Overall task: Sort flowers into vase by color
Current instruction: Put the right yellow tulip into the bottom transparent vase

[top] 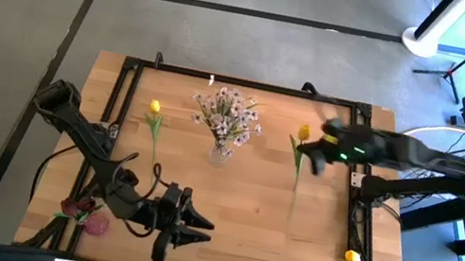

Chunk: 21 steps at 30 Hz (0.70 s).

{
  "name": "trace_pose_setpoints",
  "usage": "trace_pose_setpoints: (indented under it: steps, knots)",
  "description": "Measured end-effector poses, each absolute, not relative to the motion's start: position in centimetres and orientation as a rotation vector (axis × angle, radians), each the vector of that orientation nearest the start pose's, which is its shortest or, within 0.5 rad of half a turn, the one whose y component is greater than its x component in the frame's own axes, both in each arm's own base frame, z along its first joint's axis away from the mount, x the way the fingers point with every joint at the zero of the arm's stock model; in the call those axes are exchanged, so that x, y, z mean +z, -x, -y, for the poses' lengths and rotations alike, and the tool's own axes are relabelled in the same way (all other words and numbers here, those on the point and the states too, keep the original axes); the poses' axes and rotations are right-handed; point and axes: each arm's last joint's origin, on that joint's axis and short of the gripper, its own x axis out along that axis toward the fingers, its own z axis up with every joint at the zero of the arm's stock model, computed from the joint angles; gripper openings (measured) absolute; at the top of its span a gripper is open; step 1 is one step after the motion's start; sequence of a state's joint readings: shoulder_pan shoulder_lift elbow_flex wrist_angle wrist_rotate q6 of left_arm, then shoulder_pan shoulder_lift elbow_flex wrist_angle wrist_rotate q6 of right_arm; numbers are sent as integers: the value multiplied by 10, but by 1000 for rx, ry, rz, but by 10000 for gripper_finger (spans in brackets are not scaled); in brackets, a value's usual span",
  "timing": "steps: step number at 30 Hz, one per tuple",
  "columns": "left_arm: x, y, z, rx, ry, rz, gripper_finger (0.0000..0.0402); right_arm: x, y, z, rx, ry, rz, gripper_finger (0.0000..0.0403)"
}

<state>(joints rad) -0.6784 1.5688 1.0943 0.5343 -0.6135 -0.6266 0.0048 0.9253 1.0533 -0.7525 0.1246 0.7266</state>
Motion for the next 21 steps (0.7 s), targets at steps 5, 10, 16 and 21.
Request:
trace_pose_setpoints:
  steps: [5, 10, 16, 21]
  knots:
    - [314, -297, 197, -6, 688, 50, 143, 392, -150, -39, 57, -625, -273, 3]
    - [314, -302, 186, 88, 715, 82, 143, 417, -135, -65, 400, -581, -113, 2]
    - [314, -302, 183, 178, 762, 117, 143, 436, -124, -94, 775, -475, 59, 1]
    - [313, -298, 187, 223, 799, 130, 143, 447, -111, -111, 938, -405, 83, 1]
